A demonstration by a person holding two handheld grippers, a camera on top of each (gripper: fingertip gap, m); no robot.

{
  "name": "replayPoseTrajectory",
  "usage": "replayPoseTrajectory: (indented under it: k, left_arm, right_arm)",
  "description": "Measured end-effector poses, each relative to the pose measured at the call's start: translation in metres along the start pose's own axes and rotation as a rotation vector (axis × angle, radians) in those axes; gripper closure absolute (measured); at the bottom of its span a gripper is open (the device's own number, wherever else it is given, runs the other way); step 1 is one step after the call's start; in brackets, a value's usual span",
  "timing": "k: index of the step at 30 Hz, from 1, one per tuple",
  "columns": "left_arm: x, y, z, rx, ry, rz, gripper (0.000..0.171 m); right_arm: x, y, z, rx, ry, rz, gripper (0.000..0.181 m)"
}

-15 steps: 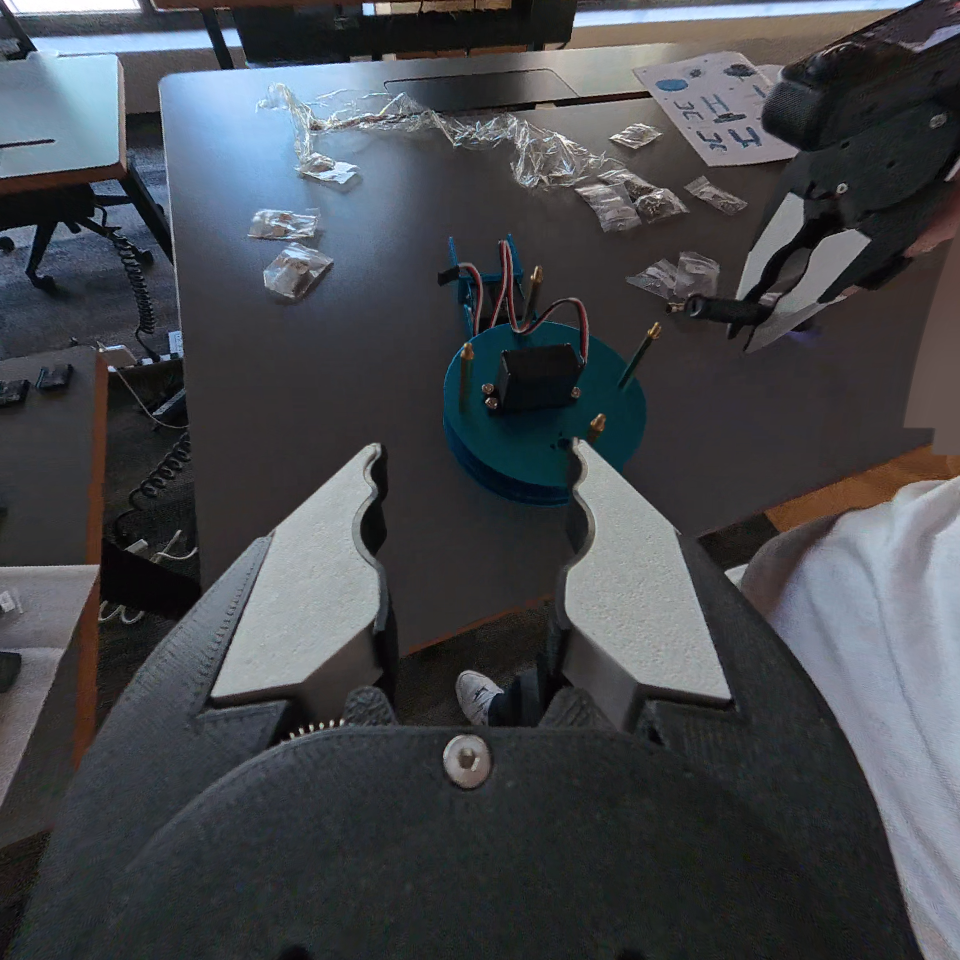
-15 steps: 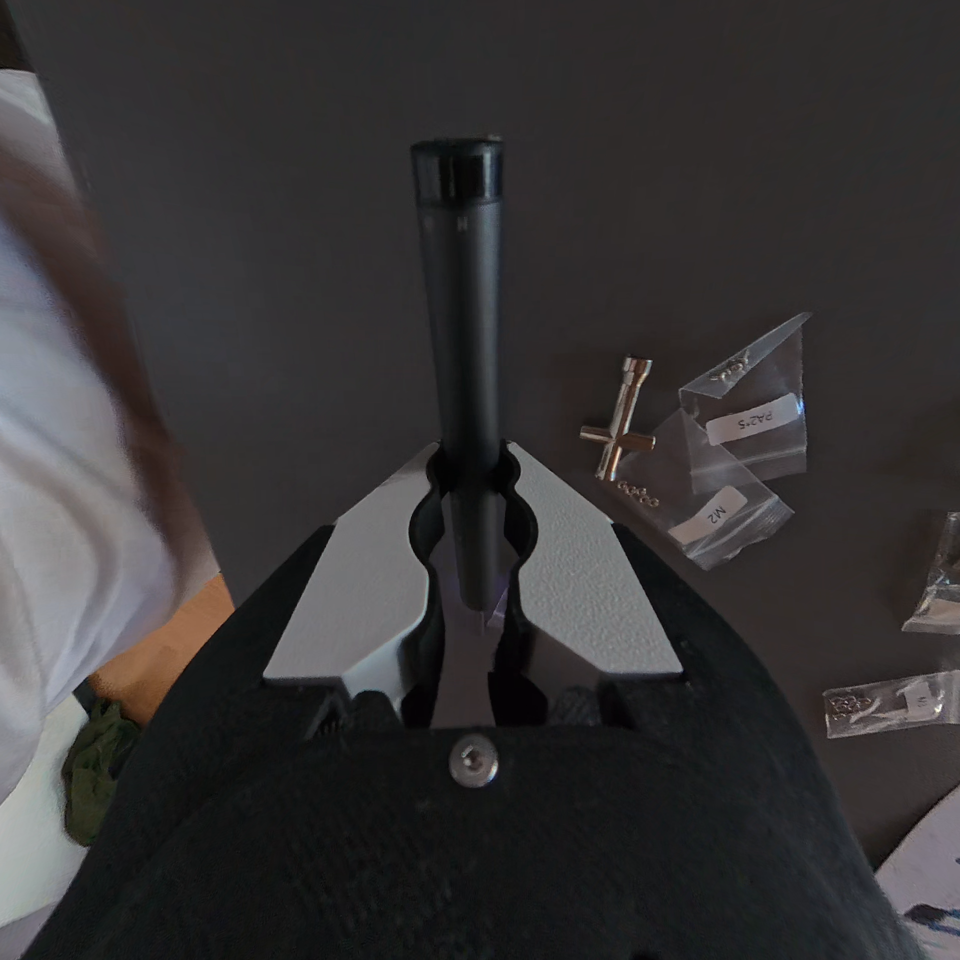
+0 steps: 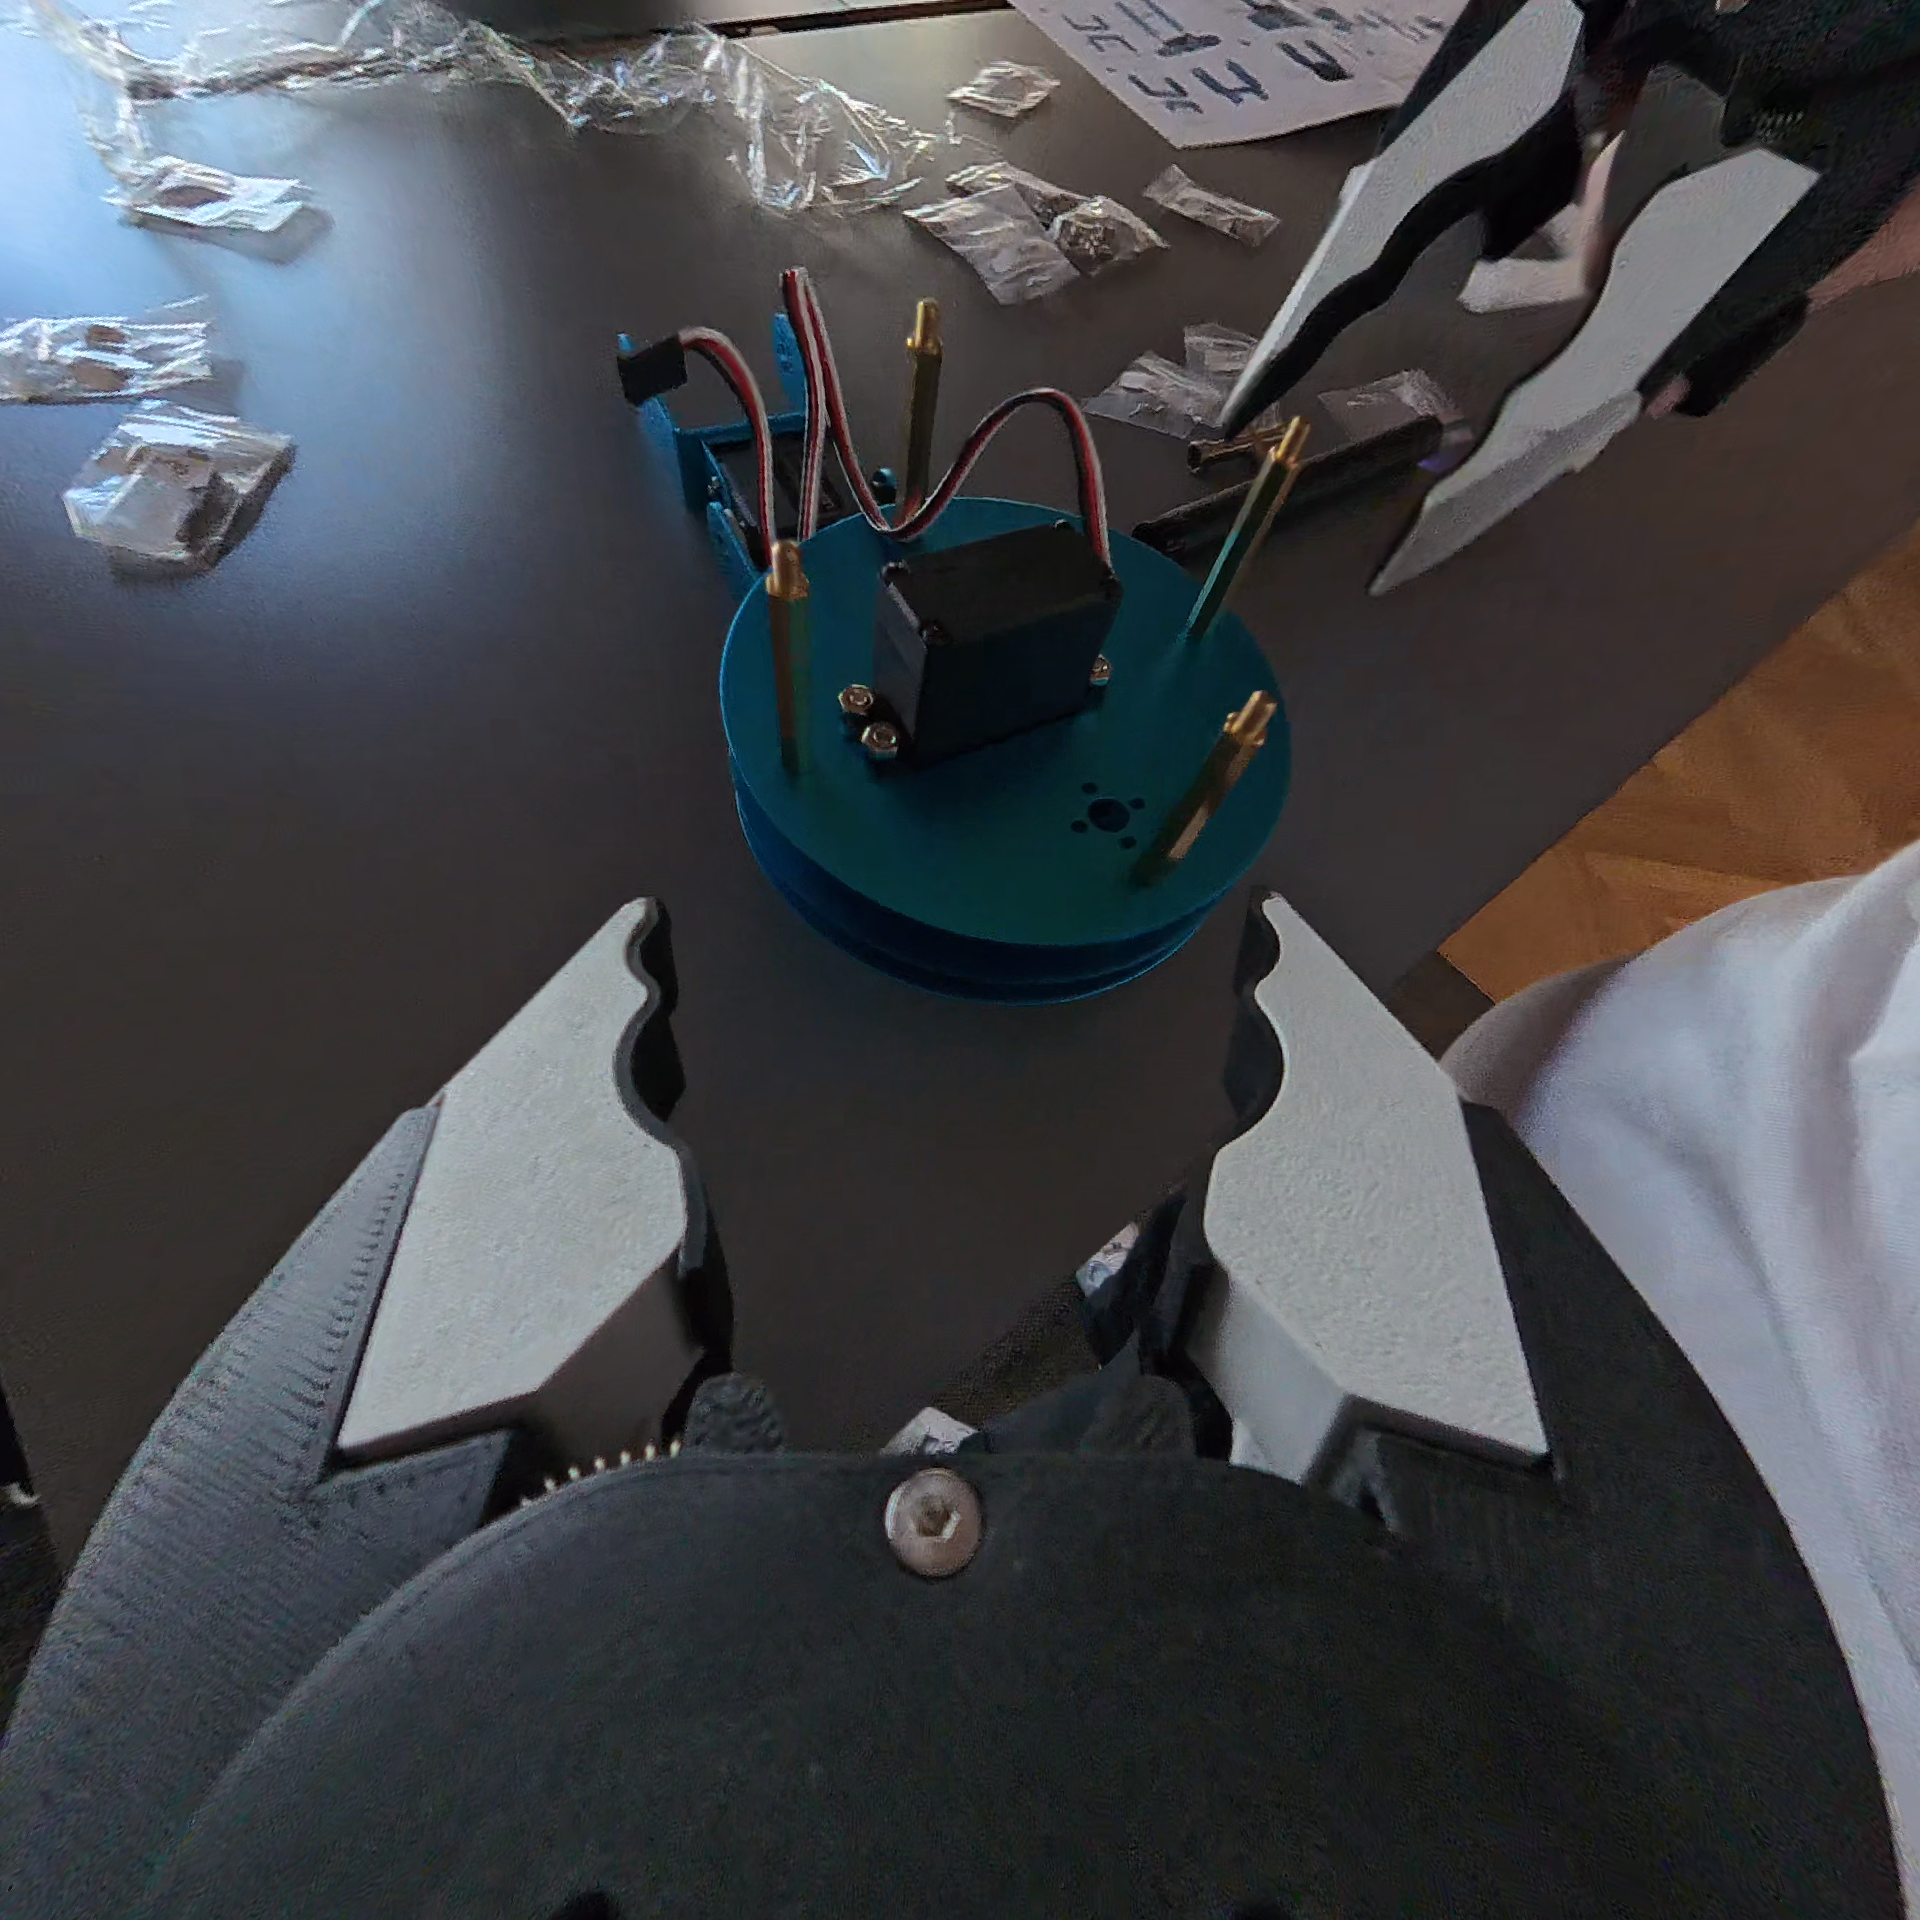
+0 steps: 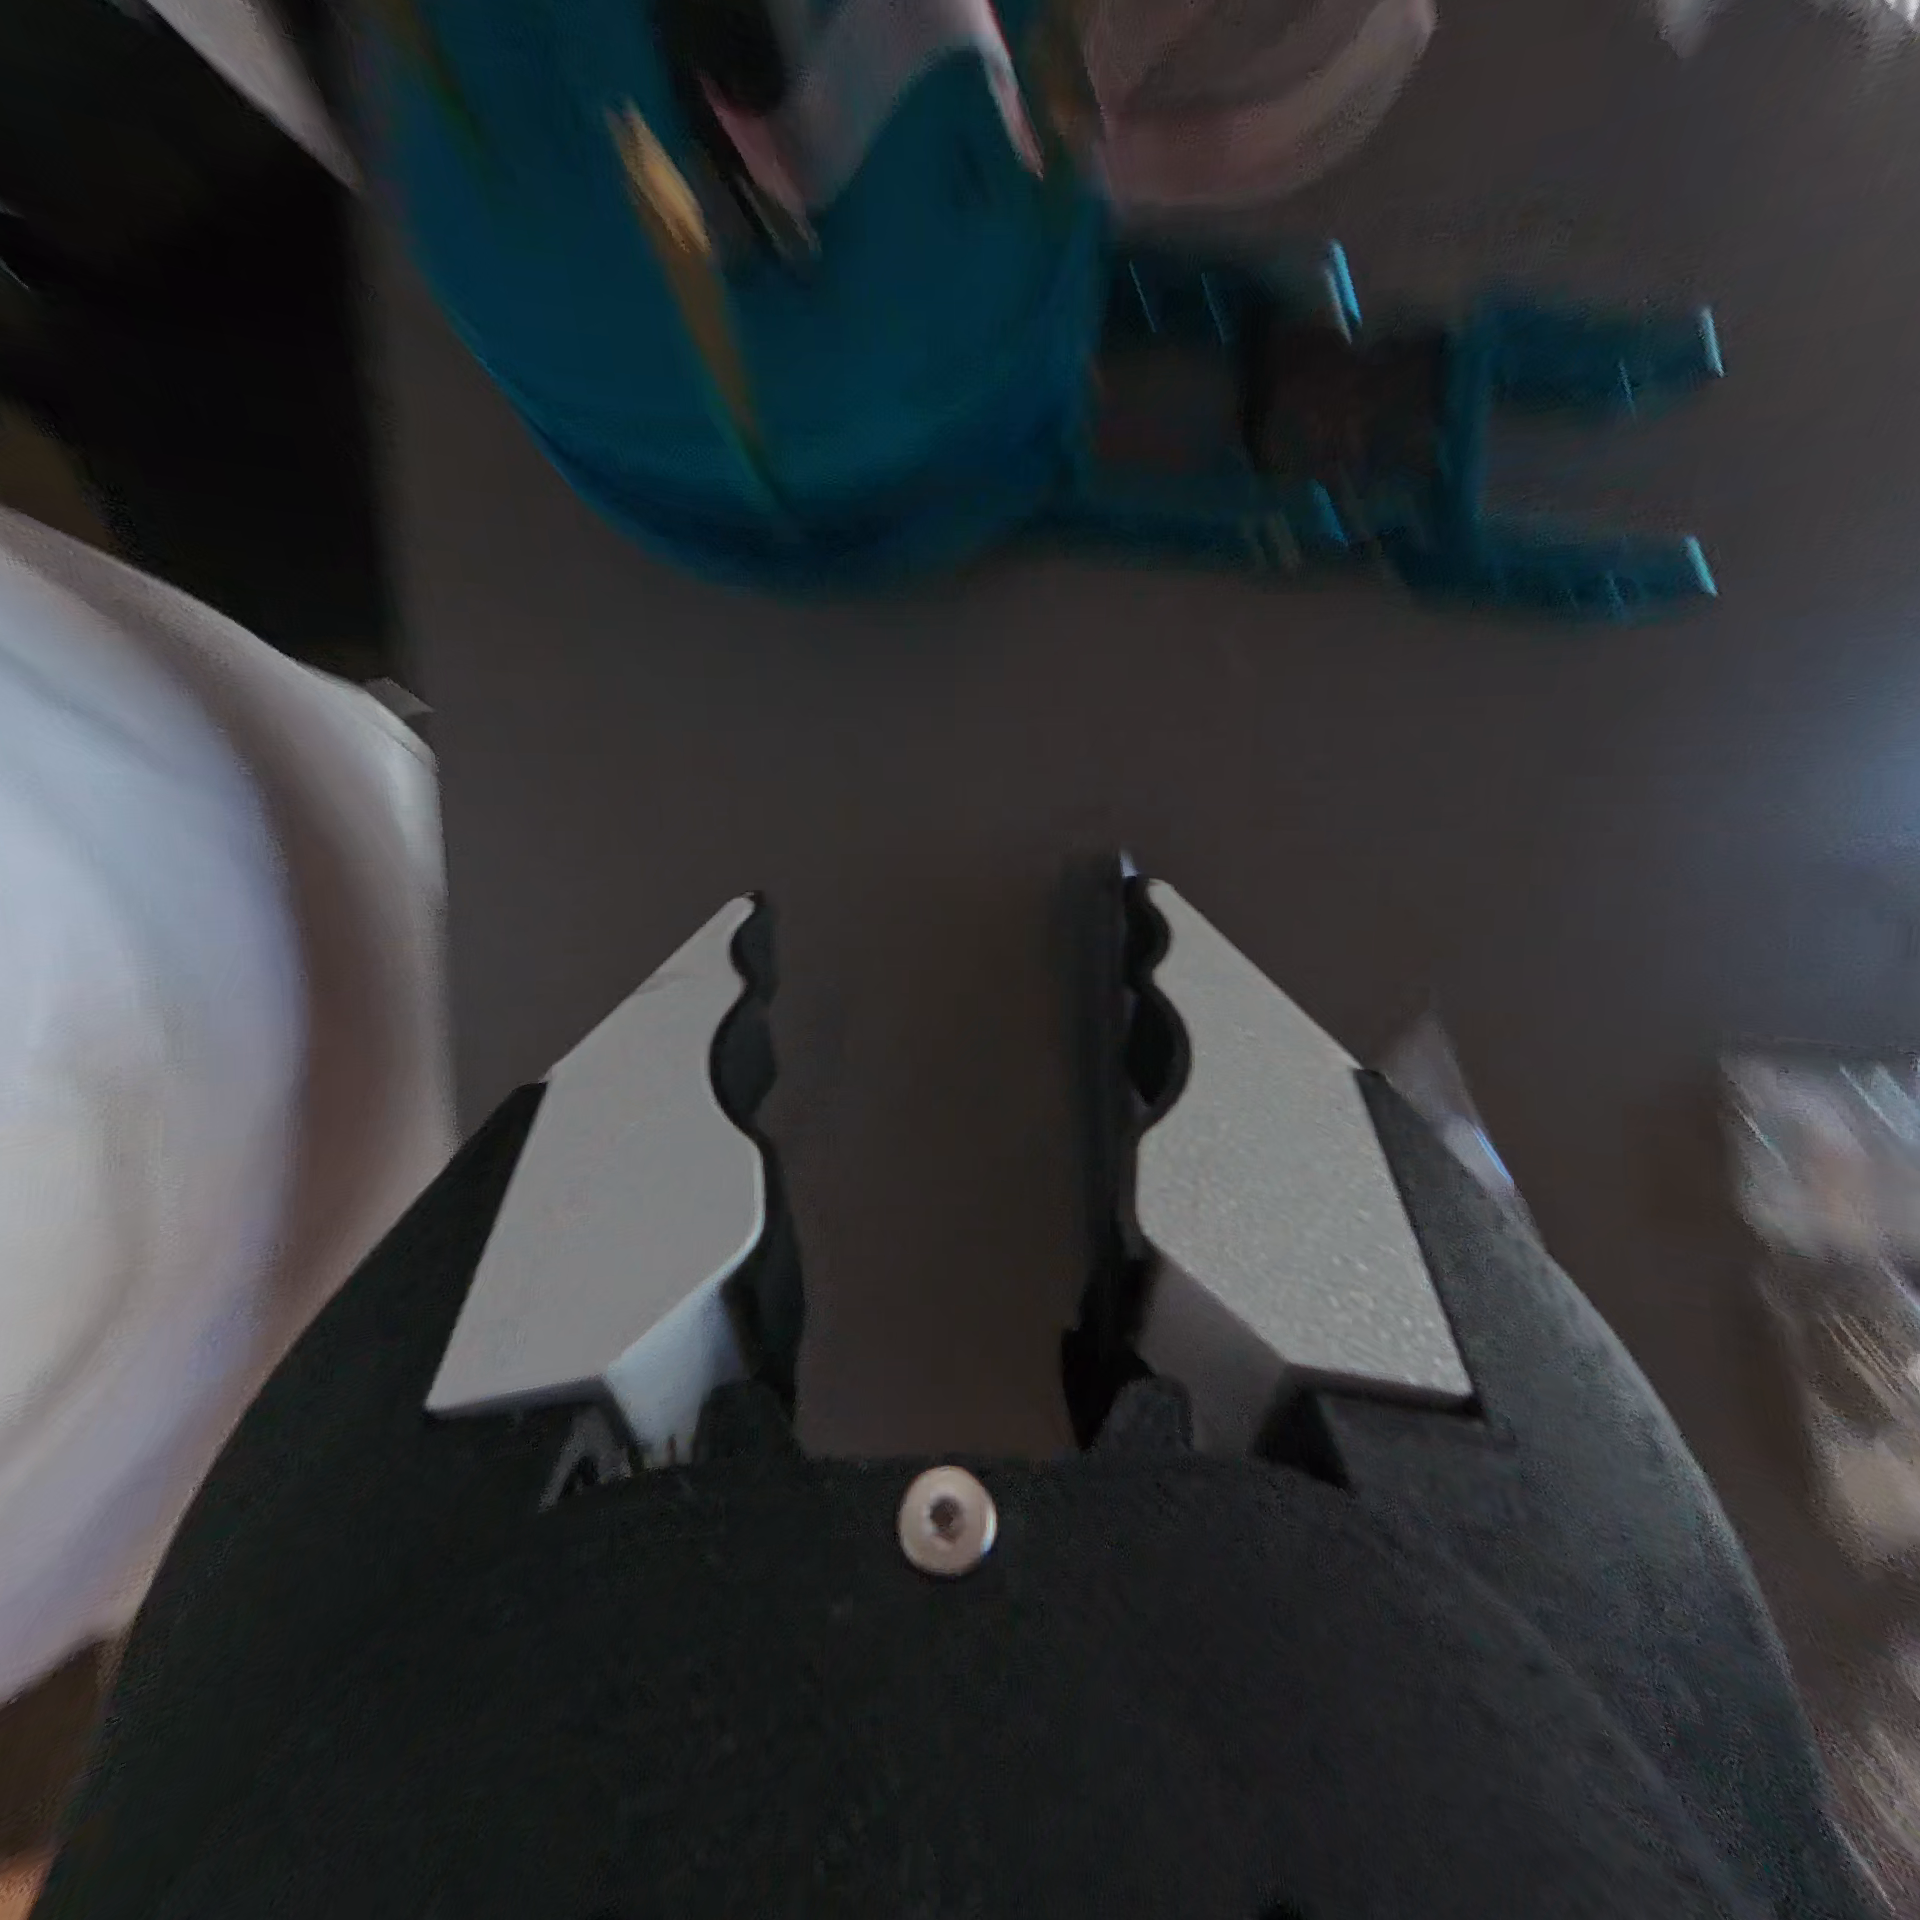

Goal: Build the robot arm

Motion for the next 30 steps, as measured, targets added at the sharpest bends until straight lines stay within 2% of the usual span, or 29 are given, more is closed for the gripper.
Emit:
replayPoseTrajectory:
  k: [1,2,3,4,6,8,10,16,18,21,23,26,28,30]
  left_arm:
    - [-0.001,-0.003,0.001,0.033,-0.007,0.005,0.064]
    - [-0.001,-0.006,0.003,0.059,-0.025,0.016,0.064]
    - [-0.001,-0.008,0.004,0.089,-0.054,0.027,0.064]
    - [-0.002,-0.011,0.005,0.122,-0.078,0.035,0.067]
    - [-0.005,-0.014,0.007,0.18,-0.122,0.047,0.066]
    - [-0.006,-0.014,0.007,0.247,-0.162,0.055,0.076]
    - [-0.007,-0.013,0.014,0.279,-0.187,0.06,0.078]
    - [-0.008,-0.002,0.051,0.327,-0.216,0.098,0.08]
    - [-0.009,0.002,0.064,0.339,-0.235,0.1,0.087]
    - [-0.01,0.009,0.088,0.368,-0.277,0.105,0.091]
    - [-0.011,0.008,0.107,0.363,-0.245,0.128,0.082]
    - [-0.013,0.009,0.124,0.36,-0.176,0.172,0.089]
    - [-0.019,0.015,0.125,0.351,-0.126,0.133,0.093]
    - [-0.028,0.027,0.122,0.307,-0.067,0.041,0.096]
  right_arm:
    - [-0.021,-0.008,0.016,-0.064,-0.014,-0.138,0.104]
    - [-0.035,-0.016,0.026,-0.092,-0.042,-0.239,0.106]
    - [-0.043,-0.024,0.029,-0.089,-0.073,-0.279,0.105]
    - [-0.047,-0.031,0.031,-0.085,-0.098,-0.289,0.105]
    - [-0.055,-0.04,0.03,-0.045,-0.141,-0.324,0.116]
    - [-0.057,-0.044,0.033,-0.029,-0.183,-0.338,0.119]
    - [-0.061,-0.048,0.034,0.009,-0.221,-0.365,0.12]
    - [-0.085,-0.071,0.03,0.124,-0.264,-0.376,0.121]
    - [-0.094,-0.079,0.026,0.147,-0.287,-0.378,0.122]
    - [-0.105,-0.084,0.032,0.081,-0.3,-0.417,0.125]
    - [-0.1,-0.071,0.033,0.048,-0.3,-0.457,0.126]
    - [-0.066,-0.038,0.017,0.108,-0.256,-0.444,0.127]
    - [-0.039,-0.02,0.005,0.121,-0.203,-0.379,0.129]
    - [-0.017,-0.004,-0.014,0.162,-0.139,-0.336,0.13]
Point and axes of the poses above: each gripper's, where its closed fingertips meet, y back along the fingers, x out of its underside, z = x × y across the jaws, the point moved 3 cm from there along y, back along the fingers, and after that the axes turned 3 degrees about -z, right-handed, at the moved point
